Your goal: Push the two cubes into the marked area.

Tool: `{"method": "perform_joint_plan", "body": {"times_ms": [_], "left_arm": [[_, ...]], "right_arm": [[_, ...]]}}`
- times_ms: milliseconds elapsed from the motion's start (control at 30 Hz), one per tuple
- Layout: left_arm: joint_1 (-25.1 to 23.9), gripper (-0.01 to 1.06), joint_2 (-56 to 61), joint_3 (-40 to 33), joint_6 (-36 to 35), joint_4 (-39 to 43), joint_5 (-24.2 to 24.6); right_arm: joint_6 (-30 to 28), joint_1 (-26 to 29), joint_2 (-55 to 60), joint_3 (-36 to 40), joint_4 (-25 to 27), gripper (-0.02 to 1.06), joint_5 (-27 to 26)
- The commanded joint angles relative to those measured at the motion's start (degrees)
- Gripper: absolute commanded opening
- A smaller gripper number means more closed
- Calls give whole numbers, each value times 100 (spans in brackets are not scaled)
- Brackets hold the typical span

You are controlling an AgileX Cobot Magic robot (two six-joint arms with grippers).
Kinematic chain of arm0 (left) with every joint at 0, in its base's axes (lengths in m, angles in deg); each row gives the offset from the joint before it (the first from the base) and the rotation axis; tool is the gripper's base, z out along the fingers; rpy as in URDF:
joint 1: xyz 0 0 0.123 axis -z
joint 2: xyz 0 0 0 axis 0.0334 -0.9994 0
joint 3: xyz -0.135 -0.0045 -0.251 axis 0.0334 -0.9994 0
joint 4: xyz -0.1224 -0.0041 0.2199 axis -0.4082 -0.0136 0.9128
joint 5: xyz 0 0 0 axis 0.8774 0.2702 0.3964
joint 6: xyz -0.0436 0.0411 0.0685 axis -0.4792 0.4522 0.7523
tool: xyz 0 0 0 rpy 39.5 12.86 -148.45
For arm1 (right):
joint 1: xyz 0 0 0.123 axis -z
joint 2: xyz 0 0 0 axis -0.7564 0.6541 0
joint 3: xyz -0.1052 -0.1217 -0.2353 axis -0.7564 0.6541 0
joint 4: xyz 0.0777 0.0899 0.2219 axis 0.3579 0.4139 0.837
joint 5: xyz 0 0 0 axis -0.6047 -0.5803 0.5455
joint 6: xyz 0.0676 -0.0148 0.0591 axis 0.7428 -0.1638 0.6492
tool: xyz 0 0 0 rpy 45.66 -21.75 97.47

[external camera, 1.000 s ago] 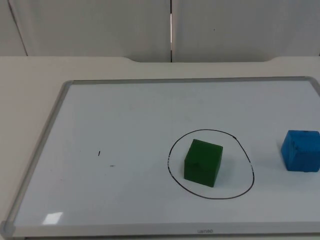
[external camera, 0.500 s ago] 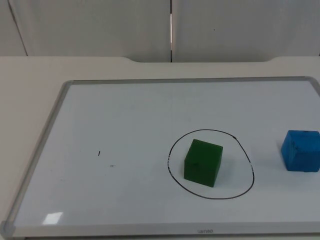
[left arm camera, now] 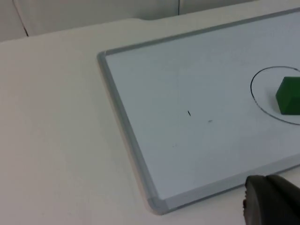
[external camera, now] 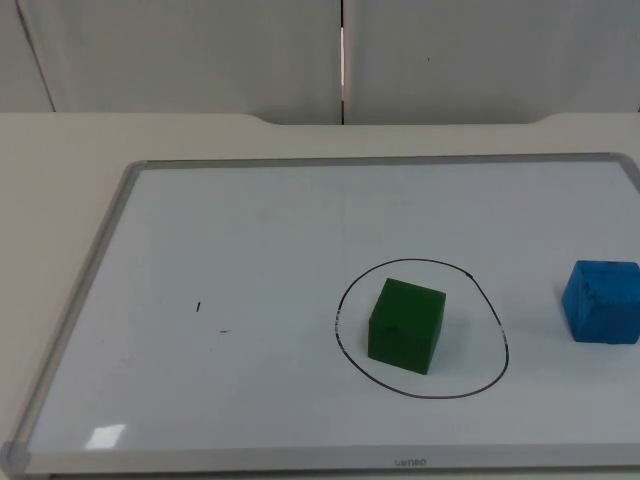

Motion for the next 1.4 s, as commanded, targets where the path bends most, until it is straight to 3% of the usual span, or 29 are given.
{"method": "perform_joint_plan", "body": {"times_ms": [0, 1367], "left_arm": [[7, 0, 31, -165, 14, -114, -193], [7, 0, 31, -175, -54, -11, -194]], "right_arm": [[1, 10, -18, 15, -20, 105, -26], [12, 10, -18, 15, -18, 105, -40]]}}
